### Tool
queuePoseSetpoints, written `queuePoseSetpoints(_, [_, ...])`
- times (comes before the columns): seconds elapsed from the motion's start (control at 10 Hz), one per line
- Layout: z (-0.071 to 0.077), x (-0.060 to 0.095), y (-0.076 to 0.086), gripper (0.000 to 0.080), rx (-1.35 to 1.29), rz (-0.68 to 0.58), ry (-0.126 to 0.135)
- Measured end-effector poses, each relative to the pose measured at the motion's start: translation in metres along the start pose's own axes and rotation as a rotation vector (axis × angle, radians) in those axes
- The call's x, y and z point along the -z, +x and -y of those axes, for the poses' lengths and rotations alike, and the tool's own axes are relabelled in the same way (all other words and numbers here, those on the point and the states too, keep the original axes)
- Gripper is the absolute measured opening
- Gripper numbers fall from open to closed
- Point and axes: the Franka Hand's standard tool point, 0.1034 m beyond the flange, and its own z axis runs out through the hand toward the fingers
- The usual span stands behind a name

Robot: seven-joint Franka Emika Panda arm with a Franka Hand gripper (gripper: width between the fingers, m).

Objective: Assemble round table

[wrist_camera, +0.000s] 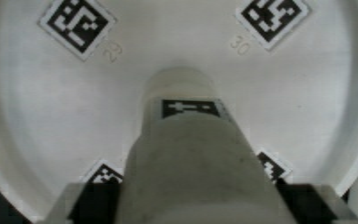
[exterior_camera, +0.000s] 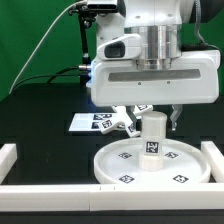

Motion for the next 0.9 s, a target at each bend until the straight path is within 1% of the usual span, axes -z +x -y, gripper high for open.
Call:
queuePoseSetpoints(0.1, [0.0,-0.0003,-0.0002,0.0409,-0.047,0.0,0.0])
queuePoseSetpoints(0.3, [-0.0003,-0.0011,-0.0007,0.0409,-0.279,0.0,-0.005])
queuePoseSetpoints(0.5, [-0.0009,-0.0016,-0.0012,0.0409,-0.507,0.002,-0.002])
queuePoseSetpoints(0.7, [-0.002,-0.0023,-0.0018,0.0409,-0.787,0.013,0.022])
queuePoseSetpoints(0.8, [-0.0035,-0.0025,-0.0018,0.0409,-0.972,0.02,0.043])
queuePoseSetpoints(0.9, [-0.0032,-0.0026,-0.0022,0.0409,-1.089,0.03,0.055])
